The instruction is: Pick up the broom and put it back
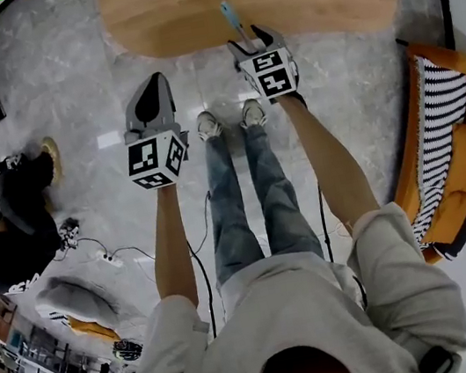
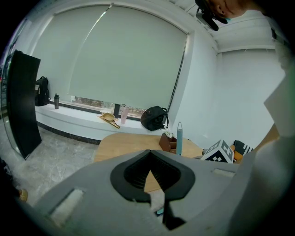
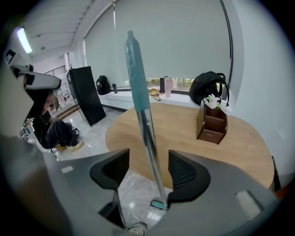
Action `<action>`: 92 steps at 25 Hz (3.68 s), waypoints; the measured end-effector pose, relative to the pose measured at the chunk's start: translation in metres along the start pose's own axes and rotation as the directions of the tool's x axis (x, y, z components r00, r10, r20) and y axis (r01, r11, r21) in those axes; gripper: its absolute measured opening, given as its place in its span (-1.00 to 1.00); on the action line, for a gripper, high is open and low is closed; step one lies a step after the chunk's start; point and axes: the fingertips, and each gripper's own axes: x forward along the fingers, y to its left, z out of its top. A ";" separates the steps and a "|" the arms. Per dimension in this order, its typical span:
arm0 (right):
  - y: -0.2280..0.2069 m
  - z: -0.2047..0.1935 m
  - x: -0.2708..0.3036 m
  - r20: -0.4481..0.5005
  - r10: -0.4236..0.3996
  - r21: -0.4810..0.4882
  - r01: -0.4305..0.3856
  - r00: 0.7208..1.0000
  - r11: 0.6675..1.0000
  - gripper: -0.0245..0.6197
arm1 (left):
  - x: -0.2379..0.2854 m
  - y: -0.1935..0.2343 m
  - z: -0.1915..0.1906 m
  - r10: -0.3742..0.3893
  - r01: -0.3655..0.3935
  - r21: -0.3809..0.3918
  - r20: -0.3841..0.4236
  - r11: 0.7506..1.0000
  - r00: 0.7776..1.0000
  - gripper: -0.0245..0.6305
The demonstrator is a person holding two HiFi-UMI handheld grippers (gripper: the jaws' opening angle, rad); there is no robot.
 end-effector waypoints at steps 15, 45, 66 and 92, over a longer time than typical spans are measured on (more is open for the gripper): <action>0.001 -0.003 0.014 -0.007 -0.029 -0.069 0.028 1.000 0.997 -0.65 | -0.005 0.012 -0.003 0.006 -0.006 0.018 -0.023 1.000 1.000 -0.92; -0.006 0.012 -0.170 0.187 -0.157 0.029 0.154 0.970 0.988 -0.68 | -0.036 -0.056 0.057 -0.067 0.064 0.101 0.023 0.993 0.997 -0.92; -0.002 0.164 -0.334 0.424 -0.186 0.041 0.186 0.886 0.982 -0.68 | -0.095 -0.100 0.182 -0.142 0.111 0.194 0.153 0.975 0.978 -0.92; -0.047 0.087 -0.482 0.339 -0.612 0.325 0.522 0.714 0.789 -0.69 | -0.043 -0.281 0.200 -0.652 0.608 0.316 0.045 0.728 0.757 -0.92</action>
